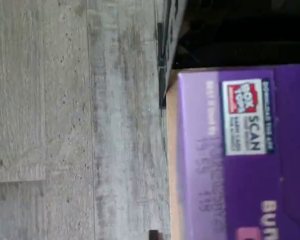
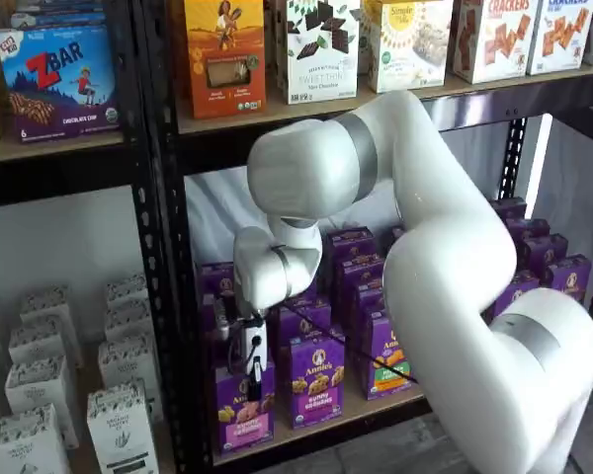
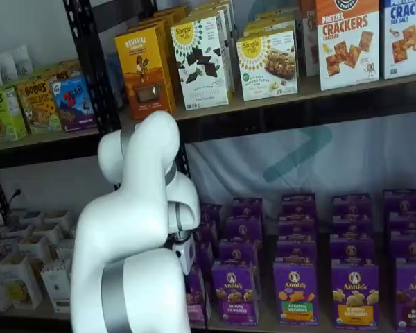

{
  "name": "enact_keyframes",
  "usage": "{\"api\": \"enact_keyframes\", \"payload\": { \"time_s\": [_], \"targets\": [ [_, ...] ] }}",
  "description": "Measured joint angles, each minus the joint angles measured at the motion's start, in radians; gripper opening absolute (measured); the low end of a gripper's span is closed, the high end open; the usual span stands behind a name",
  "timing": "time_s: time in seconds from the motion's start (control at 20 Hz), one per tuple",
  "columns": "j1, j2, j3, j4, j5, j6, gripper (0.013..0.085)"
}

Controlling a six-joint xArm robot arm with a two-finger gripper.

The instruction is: Pick up the purple box with a pink patch in the middle, on the bottom shelf, the first box from the left

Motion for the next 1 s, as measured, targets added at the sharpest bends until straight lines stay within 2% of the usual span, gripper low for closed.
{"api": "enact_keyframes", "payload": {
  "time_s": [0.05, 0.1, 0.5, 0.6, 0.65, 0.8, 1.0],
  "targets": [
    [0.001, 0.000, 0.000, 0.000, -0.001, 0.001, 0.0530],
    [0.001, 0.000, 0.001, -0.001, -0.002, 0.002, 0.0490],
    [0.008, 0.004, 0.009, -0.009, -0.037, 0.015, 0.0490],
    [0.009, 0.006, 0.008, -0.010, -0.040, 0.017, 0.0410],
    [0.010, 0.007, 0.007, -0.010, -0.040, 0.018, 0.0410],
    [0.012, 0.009, 0.005, -0.012, -0.042, 0.022, 0.0330],
    [0.013, 0.012, 0.001, -0.020, -0.039, 0.030, 0.0330]
  ]
}}
